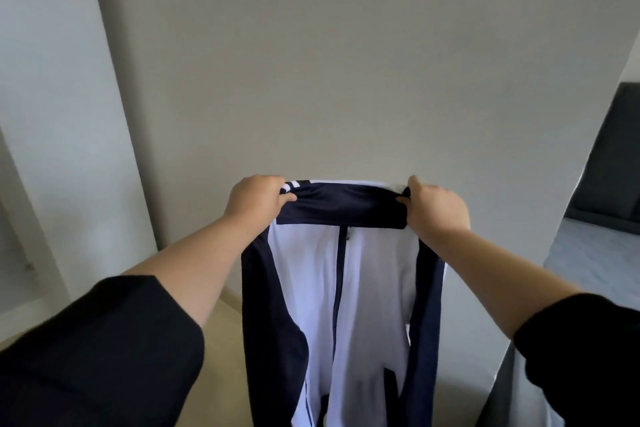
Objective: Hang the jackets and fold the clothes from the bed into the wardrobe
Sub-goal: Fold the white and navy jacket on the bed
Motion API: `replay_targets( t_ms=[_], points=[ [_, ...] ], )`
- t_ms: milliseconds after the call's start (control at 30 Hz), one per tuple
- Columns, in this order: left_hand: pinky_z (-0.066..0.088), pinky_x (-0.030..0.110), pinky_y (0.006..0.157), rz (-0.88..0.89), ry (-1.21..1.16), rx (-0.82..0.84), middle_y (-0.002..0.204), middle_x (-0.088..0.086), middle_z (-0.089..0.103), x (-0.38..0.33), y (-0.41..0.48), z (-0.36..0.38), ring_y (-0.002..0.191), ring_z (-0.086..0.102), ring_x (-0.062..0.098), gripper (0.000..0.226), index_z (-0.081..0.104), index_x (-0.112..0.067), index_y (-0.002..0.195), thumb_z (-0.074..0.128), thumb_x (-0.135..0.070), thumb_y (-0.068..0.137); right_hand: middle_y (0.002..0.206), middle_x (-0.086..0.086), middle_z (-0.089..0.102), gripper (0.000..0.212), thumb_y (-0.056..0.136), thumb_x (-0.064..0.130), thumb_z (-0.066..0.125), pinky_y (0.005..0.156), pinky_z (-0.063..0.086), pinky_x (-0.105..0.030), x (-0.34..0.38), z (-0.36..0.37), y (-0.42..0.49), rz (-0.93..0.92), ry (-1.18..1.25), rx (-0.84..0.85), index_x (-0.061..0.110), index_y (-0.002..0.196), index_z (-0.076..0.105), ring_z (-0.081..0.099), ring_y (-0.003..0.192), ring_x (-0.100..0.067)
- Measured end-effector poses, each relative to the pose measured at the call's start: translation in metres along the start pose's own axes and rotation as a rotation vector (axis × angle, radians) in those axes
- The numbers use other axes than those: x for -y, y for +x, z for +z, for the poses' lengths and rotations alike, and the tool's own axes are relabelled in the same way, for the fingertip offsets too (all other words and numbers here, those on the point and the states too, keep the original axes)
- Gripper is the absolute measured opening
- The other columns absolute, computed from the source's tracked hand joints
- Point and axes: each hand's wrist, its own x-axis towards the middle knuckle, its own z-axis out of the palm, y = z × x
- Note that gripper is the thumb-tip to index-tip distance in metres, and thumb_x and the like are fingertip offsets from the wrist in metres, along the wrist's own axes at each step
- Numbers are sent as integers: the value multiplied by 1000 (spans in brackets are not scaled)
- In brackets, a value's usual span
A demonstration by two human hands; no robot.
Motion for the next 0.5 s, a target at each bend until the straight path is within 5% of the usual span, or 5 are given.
replay_targets(
  t_ms=[133,300,500],
  points=[
    [26,29,50,-71,-30,-22,63,5,55,-1,25,27,65,51,29,39,50,-9,67,58,-38,93,61,-6,52,24,93,24,52,46,22,-30,-6,20,19,-57,-137,-15,17,86,30,42,55,-31],
    [21,32,48,-221,-344,37,56,1,38,-17,25,58,59,34,25,46,30,-16,56,59,-15,92,52,3,32,22,92,17,52,42,17,-27,-15,24,11,-42,-198,65,15,86,30,36,47,-25],
    [34,31,61,-197,-380,6,75,11,56,-65,-29,29,69,47,31,21,51,-10,73,56,-16,93,52,2,33,22,91,13,51,41,15,-27,-43,-35,-47,28,-217,55,13,84,31,31,44,-22]
  ],
)
